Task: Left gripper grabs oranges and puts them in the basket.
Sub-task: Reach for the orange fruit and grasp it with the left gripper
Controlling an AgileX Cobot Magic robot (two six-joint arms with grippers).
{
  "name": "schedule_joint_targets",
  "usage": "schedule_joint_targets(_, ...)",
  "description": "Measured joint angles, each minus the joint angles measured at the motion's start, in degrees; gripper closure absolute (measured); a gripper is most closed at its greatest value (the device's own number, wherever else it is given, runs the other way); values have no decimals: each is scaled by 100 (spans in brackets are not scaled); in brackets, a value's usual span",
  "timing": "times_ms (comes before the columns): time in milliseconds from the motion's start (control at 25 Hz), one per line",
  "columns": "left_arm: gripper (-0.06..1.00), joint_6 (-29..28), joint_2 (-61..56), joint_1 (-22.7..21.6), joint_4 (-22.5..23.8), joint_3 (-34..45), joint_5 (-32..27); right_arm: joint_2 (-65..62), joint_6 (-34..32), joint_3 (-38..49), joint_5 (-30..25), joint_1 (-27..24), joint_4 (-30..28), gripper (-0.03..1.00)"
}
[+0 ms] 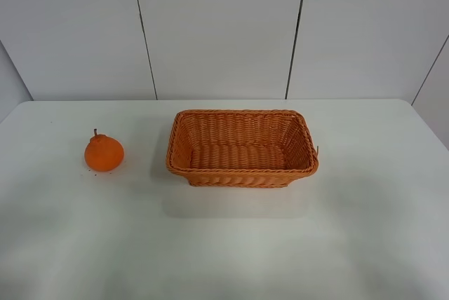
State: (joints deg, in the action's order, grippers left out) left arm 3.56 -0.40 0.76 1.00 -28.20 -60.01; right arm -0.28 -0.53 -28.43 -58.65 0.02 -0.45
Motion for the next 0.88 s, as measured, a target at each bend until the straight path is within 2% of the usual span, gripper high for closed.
schedule_joint_targets(880, 4, 0, 0, 0, 0, 0, 0, 0, 0, 0, 0, 0, 0, 27)
